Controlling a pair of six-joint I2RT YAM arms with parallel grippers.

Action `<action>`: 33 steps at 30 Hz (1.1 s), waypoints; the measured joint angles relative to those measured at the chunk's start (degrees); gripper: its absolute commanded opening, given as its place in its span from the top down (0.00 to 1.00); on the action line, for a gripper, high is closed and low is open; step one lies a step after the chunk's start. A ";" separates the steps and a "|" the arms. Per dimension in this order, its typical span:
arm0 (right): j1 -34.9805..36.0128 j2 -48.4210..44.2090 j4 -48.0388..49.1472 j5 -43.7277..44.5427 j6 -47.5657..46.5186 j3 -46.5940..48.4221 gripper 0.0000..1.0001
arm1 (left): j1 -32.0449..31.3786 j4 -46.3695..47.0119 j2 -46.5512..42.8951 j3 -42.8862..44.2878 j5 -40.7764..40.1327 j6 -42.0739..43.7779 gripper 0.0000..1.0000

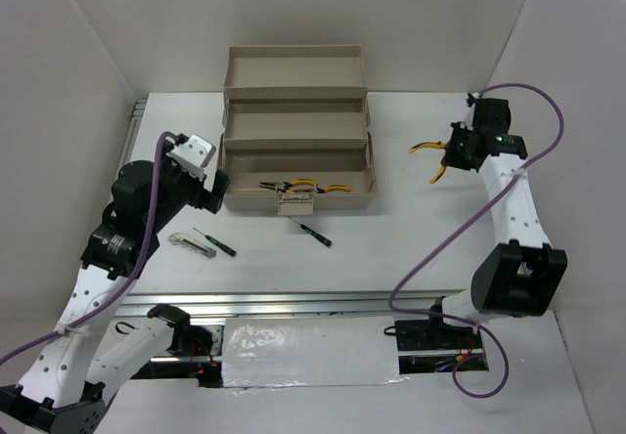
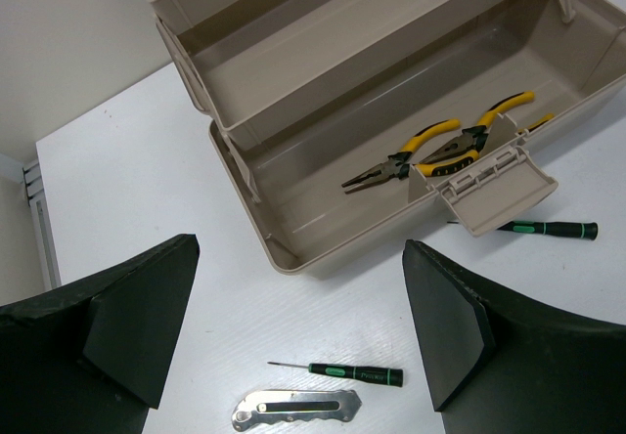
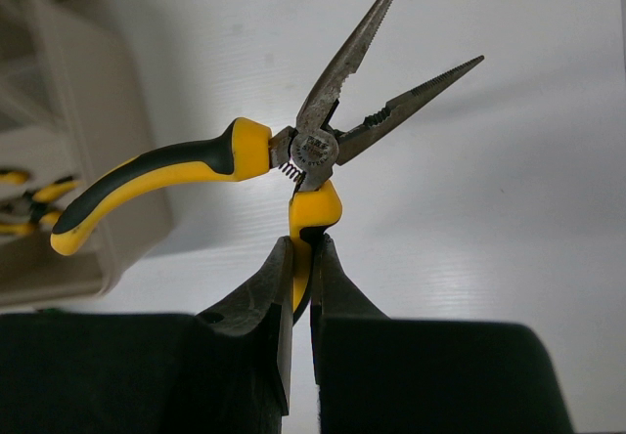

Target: Sort the tools into containers

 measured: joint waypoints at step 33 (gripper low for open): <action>55.65 0.26 71.14 29.44 -78.31 -28.44 1.00 | 10.78 2.56 -0.22 -3.85 -0.98 -11.21 0.01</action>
